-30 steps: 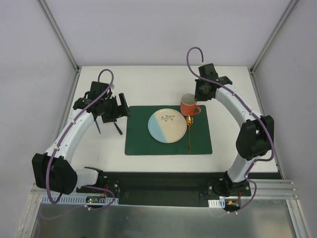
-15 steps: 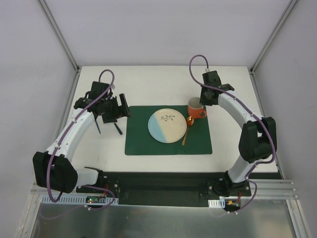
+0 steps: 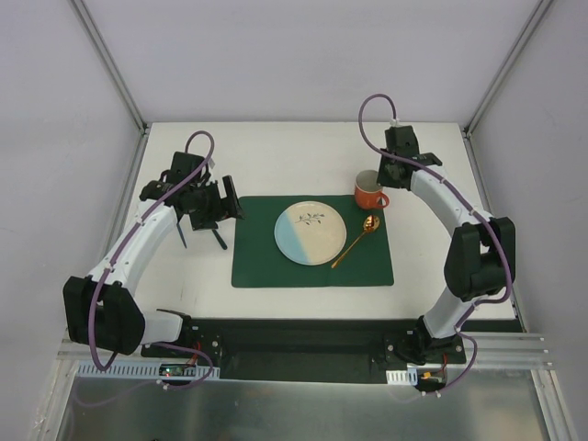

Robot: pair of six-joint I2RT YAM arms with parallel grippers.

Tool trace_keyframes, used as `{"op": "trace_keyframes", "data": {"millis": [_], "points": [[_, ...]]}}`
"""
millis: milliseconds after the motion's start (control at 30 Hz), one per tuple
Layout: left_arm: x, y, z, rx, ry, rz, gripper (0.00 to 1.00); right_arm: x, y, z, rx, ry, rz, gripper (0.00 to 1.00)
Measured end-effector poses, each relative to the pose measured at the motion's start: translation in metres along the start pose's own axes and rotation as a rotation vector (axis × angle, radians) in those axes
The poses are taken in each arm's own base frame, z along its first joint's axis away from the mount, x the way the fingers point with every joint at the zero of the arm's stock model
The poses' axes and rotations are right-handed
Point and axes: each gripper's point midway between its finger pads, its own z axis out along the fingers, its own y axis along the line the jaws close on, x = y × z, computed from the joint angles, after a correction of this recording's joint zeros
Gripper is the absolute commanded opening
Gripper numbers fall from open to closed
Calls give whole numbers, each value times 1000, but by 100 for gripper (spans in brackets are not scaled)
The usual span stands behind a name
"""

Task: Set the dinner table for one person
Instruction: Place the cup on the napkin.

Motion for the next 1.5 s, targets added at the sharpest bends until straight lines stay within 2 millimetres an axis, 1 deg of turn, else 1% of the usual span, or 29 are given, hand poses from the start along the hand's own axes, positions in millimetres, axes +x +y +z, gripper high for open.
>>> {"op": "trace_keyframes", "data": {"millis": [133,200,400,633,1233,1500], "points": [[1,2,4,-8,15,-3,84,-10,0,-2,-5,-24,6,1],[2,3,6,-11,21,-4,84,-12,-1,-2,-5,-27,9,1],[2,4,8,-14,27,-4,84,-7,-4,7,4,-3,11,1],[3,5,10,-18,35,-6,84,-1,-2,14,-3,18,8,1],[2,6,14,-24,45,-9,84,1,1,15,-17,23,13,1],[2,6,14,-24,45,-9,84,8,2,20,-19,41,16,1]]}}
